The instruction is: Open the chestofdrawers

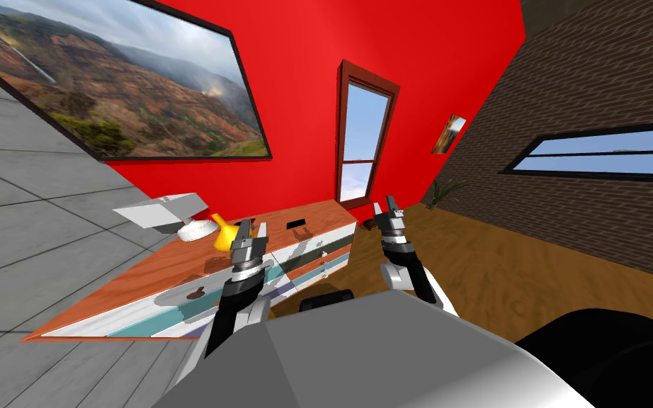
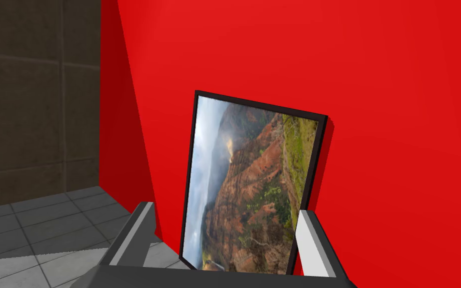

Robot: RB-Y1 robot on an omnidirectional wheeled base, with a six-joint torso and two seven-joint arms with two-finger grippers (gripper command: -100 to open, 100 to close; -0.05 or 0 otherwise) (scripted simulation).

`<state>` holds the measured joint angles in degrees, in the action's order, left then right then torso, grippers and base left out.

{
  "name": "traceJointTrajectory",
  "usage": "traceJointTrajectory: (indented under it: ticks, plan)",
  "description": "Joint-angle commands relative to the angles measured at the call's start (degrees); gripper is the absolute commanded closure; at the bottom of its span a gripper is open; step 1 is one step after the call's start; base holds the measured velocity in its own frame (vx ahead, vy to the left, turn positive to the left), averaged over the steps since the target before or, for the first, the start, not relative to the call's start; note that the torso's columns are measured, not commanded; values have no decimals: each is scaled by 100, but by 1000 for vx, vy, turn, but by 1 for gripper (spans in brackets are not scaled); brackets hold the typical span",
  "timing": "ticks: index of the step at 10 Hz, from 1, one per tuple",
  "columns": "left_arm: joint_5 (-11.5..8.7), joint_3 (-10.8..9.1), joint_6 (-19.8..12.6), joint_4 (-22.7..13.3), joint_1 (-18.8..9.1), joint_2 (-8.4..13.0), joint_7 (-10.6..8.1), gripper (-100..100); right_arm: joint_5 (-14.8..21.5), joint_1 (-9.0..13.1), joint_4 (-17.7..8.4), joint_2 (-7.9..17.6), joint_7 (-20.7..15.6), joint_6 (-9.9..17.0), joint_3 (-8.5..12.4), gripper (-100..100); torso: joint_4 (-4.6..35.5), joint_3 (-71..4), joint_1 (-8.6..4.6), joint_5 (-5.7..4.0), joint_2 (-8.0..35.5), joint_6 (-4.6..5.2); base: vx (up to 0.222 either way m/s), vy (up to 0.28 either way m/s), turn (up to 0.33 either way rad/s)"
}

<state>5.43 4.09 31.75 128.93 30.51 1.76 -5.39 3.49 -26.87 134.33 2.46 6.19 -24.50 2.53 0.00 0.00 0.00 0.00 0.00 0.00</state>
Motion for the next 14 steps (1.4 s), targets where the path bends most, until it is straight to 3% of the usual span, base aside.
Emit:
traceJointTrajectory:
  ticks: [1, 9, 10, 11, 14]
  plan:
    - [0, 0, 0, 0, 0, 0, 0, 0, 0, 0, 0, 0, 0, 0, 0, 0, 235, -467, 0, 0, 232, 0, 0, 0, 0]
    - [0, 0, 1, 2, 0, 0, 0, 0, 0, 0, 2, 0, 0, -1, 0, 0, 3537, -7073, 0, 0, 3539, 0, 0, 0, 0]
    - [-1, -14, 87, -148, -20, 242, 16, -100, 0, 0, 2, 0, 0, -1, 0, 0, 3960, -7919, 0, 0, 3962, 0, 16, -21, 12]
    - [-1, -24, 142, -244, -32, 332, 27, -100, 0, 0, 0, 0, 0, 0, 0, 0, 4148, -8315, -4, -1, 4152, 0, 29, -42, 14]
    - [-3, -61, 367, -635, -82, 522, 69, -100, 0, -1, -1, -1, 0, 0, -1, 0, 4225, -8460, -8, -2, 4221, 0, 39, -62, 18]
